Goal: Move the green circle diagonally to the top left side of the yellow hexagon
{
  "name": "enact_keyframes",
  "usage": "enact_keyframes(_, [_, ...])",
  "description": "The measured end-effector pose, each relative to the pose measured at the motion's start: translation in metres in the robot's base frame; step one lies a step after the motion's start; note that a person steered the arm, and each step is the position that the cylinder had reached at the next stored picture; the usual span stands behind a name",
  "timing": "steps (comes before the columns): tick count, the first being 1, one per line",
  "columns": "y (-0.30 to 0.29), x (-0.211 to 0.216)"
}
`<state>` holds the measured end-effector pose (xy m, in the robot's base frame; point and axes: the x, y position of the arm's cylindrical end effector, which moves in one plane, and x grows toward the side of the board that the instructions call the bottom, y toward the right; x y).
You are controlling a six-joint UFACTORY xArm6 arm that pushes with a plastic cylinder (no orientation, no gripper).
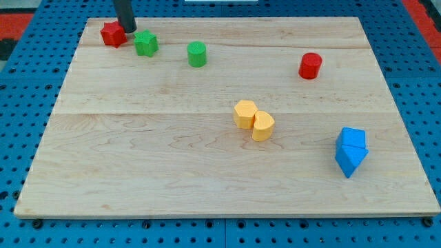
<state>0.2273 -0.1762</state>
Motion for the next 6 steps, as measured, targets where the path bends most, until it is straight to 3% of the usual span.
enact_keyframes(2, [0.072, 0.073])
enact_keyframes(3, [0.076, 0.055])
enact_keyframes(4, [0.125, 0.042])
enact_keyframes(5, [0.145, 0.088])
enact_keyframes(6, [0.11, 0.165])
